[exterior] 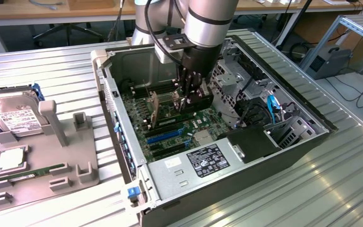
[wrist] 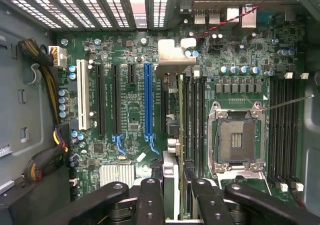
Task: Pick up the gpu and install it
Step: 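Insert the gpu into the slot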
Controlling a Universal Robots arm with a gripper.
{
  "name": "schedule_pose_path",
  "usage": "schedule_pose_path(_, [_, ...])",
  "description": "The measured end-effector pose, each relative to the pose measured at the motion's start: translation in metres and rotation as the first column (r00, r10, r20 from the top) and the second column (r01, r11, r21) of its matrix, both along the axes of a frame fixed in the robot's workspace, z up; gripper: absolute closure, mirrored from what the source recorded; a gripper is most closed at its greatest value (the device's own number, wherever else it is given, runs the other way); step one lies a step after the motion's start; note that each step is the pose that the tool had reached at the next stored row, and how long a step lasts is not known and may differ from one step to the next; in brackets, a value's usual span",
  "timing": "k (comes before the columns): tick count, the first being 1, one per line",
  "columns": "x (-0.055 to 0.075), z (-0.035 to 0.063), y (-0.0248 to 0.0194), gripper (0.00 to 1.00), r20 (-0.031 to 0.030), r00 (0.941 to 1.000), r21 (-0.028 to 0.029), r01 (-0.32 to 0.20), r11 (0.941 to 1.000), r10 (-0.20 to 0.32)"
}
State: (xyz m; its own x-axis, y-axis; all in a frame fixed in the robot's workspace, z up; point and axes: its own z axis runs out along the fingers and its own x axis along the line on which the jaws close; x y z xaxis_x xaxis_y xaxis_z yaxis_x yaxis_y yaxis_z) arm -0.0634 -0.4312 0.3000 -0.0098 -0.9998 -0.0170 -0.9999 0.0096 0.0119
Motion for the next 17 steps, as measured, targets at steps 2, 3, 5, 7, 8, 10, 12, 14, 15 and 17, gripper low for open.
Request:
schedule_pose_path(2, [-0.0014,-0.0001,-0.0004,0.73,0.0000,1.0000,-0.0001,0.000,1.0000,0.000])
schedule_pose_path(3, [-0.0022,-0.0001,-0.0005,0.73,0.0000,1.0000,-0.0003,0.000,1.0000,0.000])
schedule_pose_path(5, [-0.0040,-0.0001,-0.0008,0.73,-0.0001,1.0000,-0.0005,0.000,1.0000,0.000])
schedule_pose_path(7, [-0.0051,-0.0003,-0.0010,0.73,0.0000,1.0000,-0.0004,0.000,1.0000,0.000])
schedule_pose_path(8, [-0.0054,-0.0003,-0.0010,0.73,0.0000,1.0000,-0.0004,0.000,1.0000,0.000])
schedule_pose_path(10, [-0.0056,-0.0005,-0.0012,0.73,0.0000,1.0000,-0.0005,0.000,1.0000,0.000])
schedule_pose_path(12, [-0.0059,-0.0006,-0.0013,0.73,-0.0001,1.0000,-0.0007,0.000,1.0000,0.000])
schedule_pose_path(14, [-0.0061,-0.0009,-0.0014,0.73,-0.0001,1.0000,-0.0006,0.000,1.0000,0.000])
schedule_pose_path(15, [-0.0062,-0.0010,-0.0015,0.73,0.0000,1.0000,-0.0005,0.000,1.0000,0.000])
schedule_pose_path(17, [-0.0066,-0.0012,-0.0017,0.73,0.0000,1.0000,-0.0005,0.000,1.0000,0.000])
